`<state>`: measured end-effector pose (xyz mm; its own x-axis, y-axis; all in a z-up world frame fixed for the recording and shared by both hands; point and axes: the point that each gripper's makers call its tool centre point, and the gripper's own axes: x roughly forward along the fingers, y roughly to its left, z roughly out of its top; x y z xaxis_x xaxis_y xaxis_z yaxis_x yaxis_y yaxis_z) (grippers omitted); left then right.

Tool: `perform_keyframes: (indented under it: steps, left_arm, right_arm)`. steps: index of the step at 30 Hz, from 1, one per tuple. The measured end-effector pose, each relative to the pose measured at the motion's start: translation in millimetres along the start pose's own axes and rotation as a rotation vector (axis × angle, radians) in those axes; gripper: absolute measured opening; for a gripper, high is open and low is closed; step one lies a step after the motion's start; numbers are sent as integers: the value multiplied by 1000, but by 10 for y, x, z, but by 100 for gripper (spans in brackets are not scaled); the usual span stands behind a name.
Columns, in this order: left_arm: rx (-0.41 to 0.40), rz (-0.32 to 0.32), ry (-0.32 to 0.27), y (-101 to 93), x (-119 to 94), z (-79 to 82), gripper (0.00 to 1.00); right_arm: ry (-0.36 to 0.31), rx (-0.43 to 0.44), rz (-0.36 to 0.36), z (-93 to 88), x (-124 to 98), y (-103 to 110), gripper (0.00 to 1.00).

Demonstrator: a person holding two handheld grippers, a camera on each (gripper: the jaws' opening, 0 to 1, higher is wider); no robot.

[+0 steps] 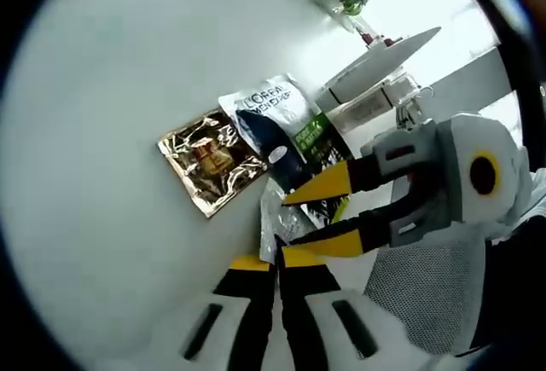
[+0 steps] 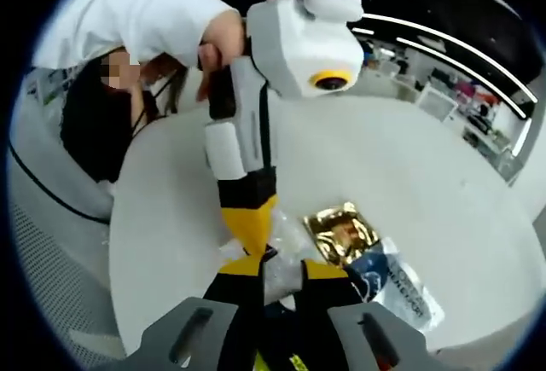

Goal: Arrange the skincare products in the storage area until every visible bottle or jar stands upright without overlapping.

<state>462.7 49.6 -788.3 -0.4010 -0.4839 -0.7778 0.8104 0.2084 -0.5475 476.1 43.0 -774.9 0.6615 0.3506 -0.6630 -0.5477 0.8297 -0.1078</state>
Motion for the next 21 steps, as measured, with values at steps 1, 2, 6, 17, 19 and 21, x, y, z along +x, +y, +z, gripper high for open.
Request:
perform_keyframes:
  steps: [1, 2, 6, 17, 19, 21]
  left_arm:
    - [4, 9, 14, 28, 3, -8, 0]
    - [19, 13, 27, 39, 17, -9, 0]
    - [44, 6, 55, 36, 15, -10, 0]
    - [81, 2, 148, -1, 43, -11, 0]
    - [87, 8, 157, -5, 45, -9, 0]
    - [88, 10, 166, -23, 63, 1, 0]
  right_arm:
    - [6, -4, 1, 0, 5, 2, 9]
    - [9, -4, 1, -4, 19, -1, 9]
    - [25, 0, -4, -35, 31, 4, 8]
    - [46, -5, 3, -76, 37, 30, 7]
    - [50, -8, -1, -94, 42, 20, 7]
    - [58, -6, 0, -121, 60, 11, 8]
